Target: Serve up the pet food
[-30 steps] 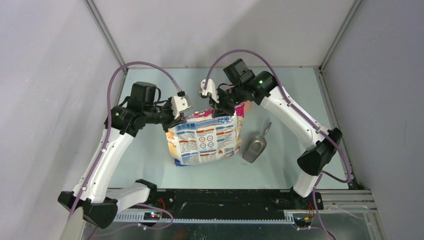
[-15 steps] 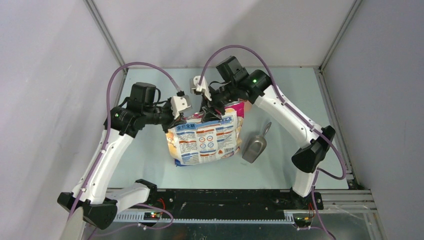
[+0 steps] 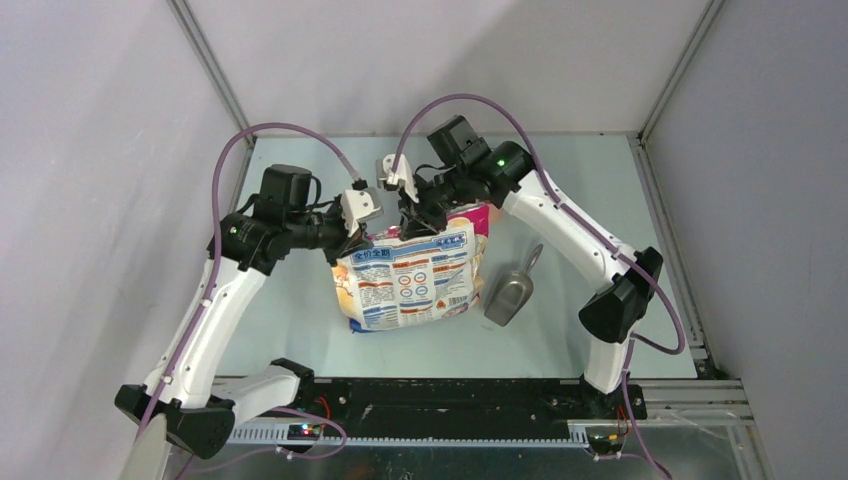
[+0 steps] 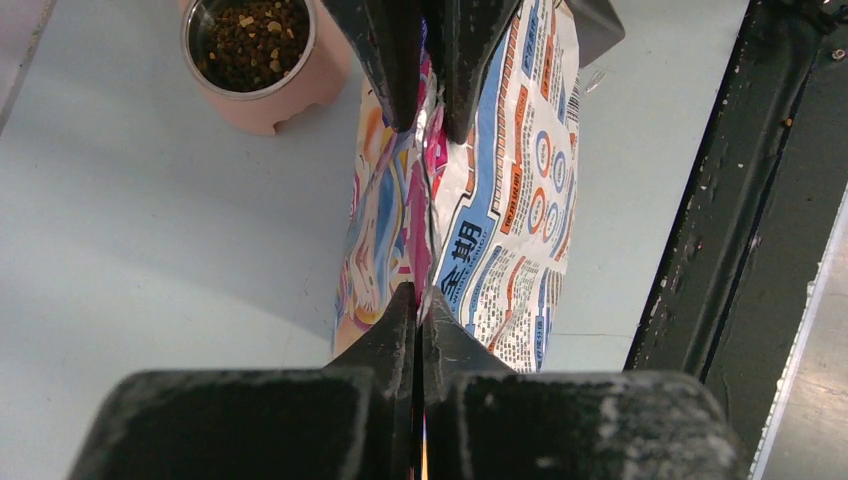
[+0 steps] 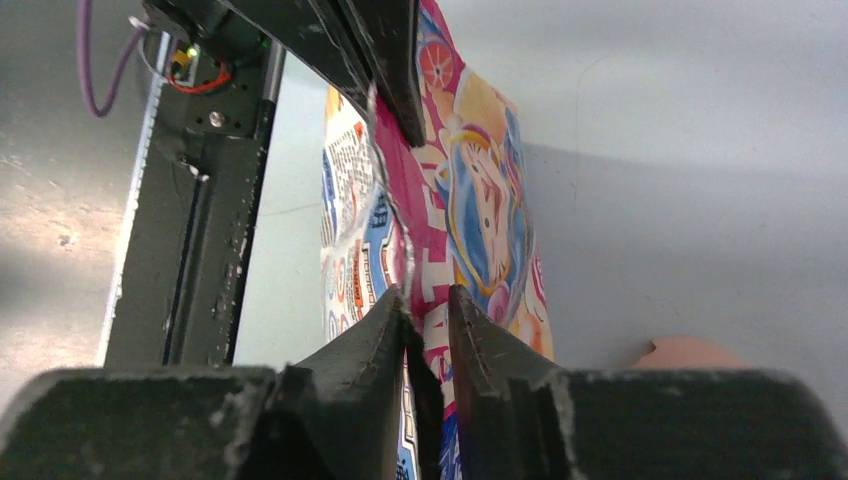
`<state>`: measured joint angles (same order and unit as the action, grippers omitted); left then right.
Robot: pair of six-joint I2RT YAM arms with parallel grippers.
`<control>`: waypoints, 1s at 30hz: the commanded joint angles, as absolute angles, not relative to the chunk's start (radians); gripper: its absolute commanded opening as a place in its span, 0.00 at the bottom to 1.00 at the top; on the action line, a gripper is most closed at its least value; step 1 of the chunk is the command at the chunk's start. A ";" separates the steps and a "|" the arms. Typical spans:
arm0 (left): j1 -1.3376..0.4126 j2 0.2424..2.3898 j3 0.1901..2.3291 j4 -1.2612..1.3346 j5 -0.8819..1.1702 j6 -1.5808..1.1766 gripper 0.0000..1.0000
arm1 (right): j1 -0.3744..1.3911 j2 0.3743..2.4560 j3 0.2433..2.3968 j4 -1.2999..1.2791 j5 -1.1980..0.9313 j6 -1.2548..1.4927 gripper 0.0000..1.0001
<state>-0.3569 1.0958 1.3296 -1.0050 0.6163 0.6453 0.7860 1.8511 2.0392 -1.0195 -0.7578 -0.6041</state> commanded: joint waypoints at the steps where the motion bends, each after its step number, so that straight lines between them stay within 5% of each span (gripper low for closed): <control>1: -0.352 1.062 1.357 -0.939 0.672 0.633 0.00 | 0.783 1.816 1.991 -1.010 -0.649 -0.635 0.22; 2: -0.351 1.059 1.354 -0.941 0.671 0.633 0.00 | 0.777 1.812 1.987 -1.018 -0.648 -0.641 0.07; 4: -0.347 1.052 1.344 -0.944 0.669 0.636 0.00 | 0.748 1.804 1.984 -1.034 -0.674 -0.648 0.00; 6: -0.340 1.045 1.336 -0.945 0.665 0.641 0.00 | 0.713 1.789 1.978 -1.043 -0.693 -0.647 0.05; 8: -0.332 1.038 1.325 -0.947 0.660 0.649 0.00 | 0.698 1.766 1.962 -1.036 -0.674 -0.648 0.25; 9: -0.329 1.034 1.320 -0.948 0.659 0.651 0.00 | 0.693 1.759 1.950 -1.033 -0.660 -0.650 0.27; 12: -0.323 1.023 1.303 -0.951 0.654 0.664 0.00 | 0.655 1.735 1.945 -1.049 -0.692 -0.667 0.01; 13: -0.323 1.021 1.300 -0.951 0.653 0.666 0.00 | 0.645 1.732 1.945 -1.056 -0.700 -0.668 0.00; 16: -0.318 1.015 1.295 -0.953 0.653 0.667 0.00 | 0.618 1.709 1.924 -1.053 -0.683 -0.672 0.17; 21: -0.308 1.011 1.298 -0.960 0.650 0.672 0.00 | 0.583 1.677 1.891 -1.060 -0.657 -0.691 0.17; 24: -0.303 1.010 1.297 -0.961 0.648 0.673 0.00 | 0.555 1.665 1.877 -1.089 -0.686 -0.727 0.00; 26: -0.300 1.011 1.296 -0.961 0.647 0.673 0.00 | 0.536 1.658 1.871 -1.099 -0.694 -0.723 0.04; 27: -0.300 1.011 1.297 -0.961 0.648 0.673 0.00 | 0.523 1.651 1.865 -1.097 -0.695 -0.723 0.19; 28: -0.298 1.011 1.298 -0.963 0.649 0.673 0.00 | 0.519 1.644 1.854 -1.093 -0.690 -0.725 0.23; 30: -0.296 1.010 1.300 -0.966 0.649 0.672 0.00 | 0.508 1.631 1.847 -1.107 -0.680 -0.747 0.16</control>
